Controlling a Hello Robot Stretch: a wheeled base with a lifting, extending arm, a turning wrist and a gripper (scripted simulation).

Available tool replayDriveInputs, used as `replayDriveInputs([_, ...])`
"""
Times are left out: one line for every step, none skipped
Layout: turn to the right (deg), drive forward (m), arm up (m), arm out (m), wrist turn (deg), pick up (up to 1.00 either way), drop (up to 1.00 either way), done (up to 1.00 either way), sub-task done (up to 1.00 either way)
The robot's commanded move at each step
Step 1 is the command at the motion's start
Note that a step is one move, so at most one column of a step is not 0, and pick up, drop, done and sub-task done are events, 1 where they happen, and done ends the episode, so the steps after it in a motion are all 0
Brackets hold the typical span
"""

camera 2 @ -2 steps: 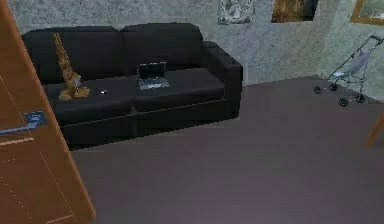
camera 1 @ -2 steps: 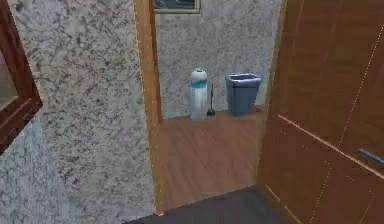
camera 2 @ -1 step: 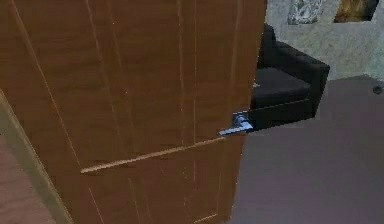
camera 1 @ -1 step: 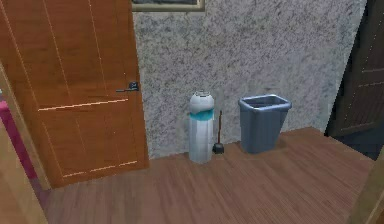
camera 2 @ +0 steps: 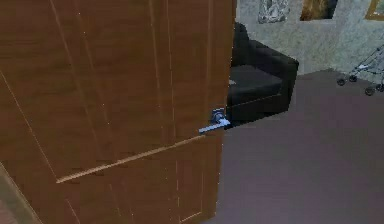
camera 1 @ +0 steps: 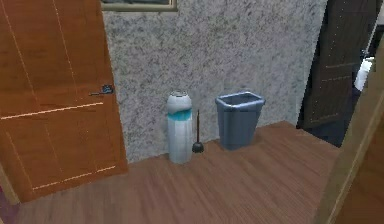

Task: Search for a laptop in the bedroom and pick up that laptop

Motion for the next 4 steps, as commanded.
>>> replayDriveInputs([0.0, 0.60, 0.00, 0.00, 0.0, 0.00, 0.00, 0.00, 0.00])
replayDriveInputs([33.0, 0.00, 0.00, 0.00, 0.0, 0.00, 0.00, 0.00, 0.00])
replayDriveInputs([0.0, 0.40, 0.00, 0.00, 0.0, 0.00, 0.00, 0.00, 0.00])
replayDriveInputs([12.0, 0.00, 0.00, 0.00, 0.0, 0.00, 0.00, 0.00, 0.00])
